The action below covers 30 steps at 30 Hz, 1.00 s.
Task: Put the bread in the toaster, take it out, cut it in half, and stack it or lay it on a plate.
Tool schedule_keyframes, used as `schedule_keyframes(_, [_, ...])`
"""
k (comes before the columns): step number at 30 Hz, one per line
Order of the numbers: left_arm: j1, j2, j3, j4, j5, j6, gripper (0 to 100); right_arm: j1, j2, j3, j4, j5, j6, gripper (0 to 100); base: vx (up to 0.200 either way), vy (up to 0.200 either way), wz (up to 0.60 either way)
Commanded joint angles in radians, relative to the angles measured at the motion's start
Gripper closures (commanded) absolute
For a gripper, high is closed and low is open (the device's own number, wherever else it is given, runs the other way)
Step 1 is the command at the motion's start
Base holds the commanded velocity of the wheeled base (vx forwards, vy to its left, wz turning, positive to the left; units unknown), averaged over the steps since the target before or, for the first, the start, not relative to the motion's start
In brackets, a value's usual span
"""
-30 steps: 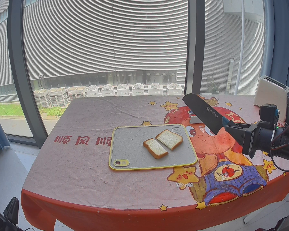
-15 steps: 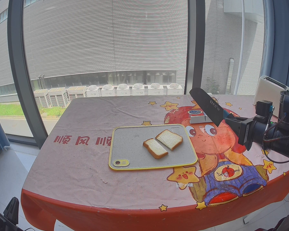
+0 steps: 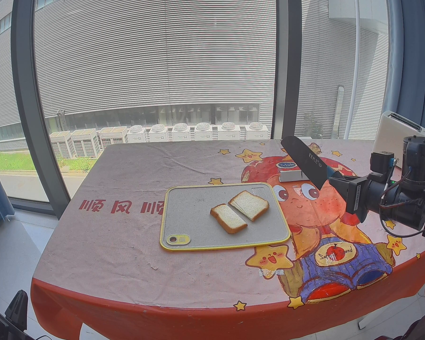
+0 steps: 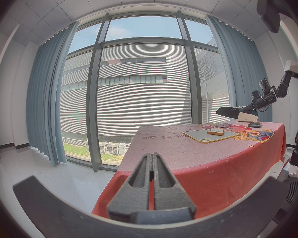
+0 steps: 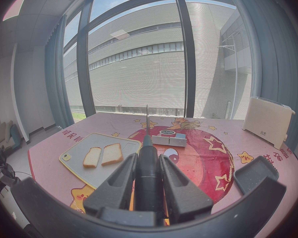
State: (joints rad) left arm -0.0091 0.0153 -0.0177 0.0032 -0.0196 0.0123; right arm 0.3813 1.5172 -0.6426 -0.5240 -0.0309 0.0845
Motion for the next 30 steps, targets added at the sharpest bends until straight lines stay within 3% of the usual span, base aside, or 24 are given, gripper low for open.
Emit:
schedule_keyframes(1, [0.0,-0.015,0.018,0.0,0.0,0.0,100,-0.005,0.015,-0.003,-0.001,0.0,0.0,100,0.0,0.0,0.0])
schedule_keyframes(23, [0.0,-0.015,0.018,0.0,0.0,0.0,100,-0.038,0.072,-0.008,-0.002,-0.007,0.006,100,0.0,0.0,0.0])
schedule_keyframes(30, [0.0,-0.015,0.018,0.0,0.0,0.0,100,-0.048,0.087,-0.016,-0.002,-0.009,0.032,100,0.0,0.0,0.0])
